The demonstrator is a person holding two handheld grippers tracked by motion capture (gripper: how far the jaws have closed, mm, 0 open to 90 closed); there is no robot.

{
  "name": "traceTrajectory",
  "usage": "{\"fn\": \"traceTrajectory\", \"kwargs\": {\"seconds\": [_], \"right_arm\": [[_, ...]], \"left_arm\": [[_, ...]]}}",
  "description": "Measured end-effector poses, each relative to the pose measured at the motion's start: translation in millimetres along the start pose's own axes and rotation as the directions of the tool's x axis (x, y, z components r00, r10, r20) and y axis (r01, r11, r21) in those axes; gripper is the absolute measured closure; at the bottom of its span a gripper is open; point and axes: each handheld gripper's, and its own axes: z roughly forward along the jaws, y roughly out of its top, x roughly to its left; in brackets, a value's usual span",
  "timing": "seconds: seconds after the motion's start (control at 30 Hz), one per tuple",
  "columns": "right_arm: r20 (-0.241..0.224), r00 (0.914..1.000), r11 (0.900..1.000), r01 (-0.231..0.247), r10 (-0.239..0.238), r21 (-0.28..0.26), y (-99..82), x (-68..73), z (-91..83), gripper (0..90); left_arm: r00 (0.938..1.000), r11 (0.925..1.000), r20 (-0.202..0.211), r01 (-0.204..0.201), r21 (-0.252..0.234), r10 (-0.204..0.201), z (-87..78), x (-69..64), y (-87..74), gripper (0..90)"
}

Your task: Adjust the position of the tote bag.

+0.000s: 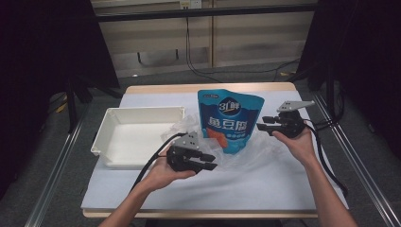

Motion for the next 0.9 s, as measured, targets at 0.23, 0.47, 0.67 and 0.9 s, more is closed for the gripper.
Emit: {"fn": "traceTrajectory", "kwargs": {"seconds": [0.23,0.47,0.67,0.9], "right_arm": [[-0.057,0.9968,0.9975,0.059,-0.056,0.039,-10.5,27.7,-18.6,75.9],[-0.122,0.9909,0.9984,0.057,-0.057,-0.002,-11.1,45.5,-20.4,84.2],[-0.153,0.9857,0.9973,0.073,-0.07,0.012,-11.4,54.3,-4.8,87.9],[-0.147,0.9869,0.9964,0.074,-0.067,0.041,-16.8,58.0,16.3,85.6]], "left_arm": [[0.9944,0.9979,-0.099,0.031,-0.057,-0.037,-32.9,25.7,8.5,74.7],[0.9827,0.9986,-0.179,0.041,-0.035,-0.046,-41.0,48.0,20.8,77.8],[0.9766,0.9944,-0.206,0.078,0.071,-0.062,-14.2,70.3,19.1,74.2],[0.974,0.9745,-0.221,0.095,0.203,-0.049,15.8,74.2,8.8,70.3]]}}
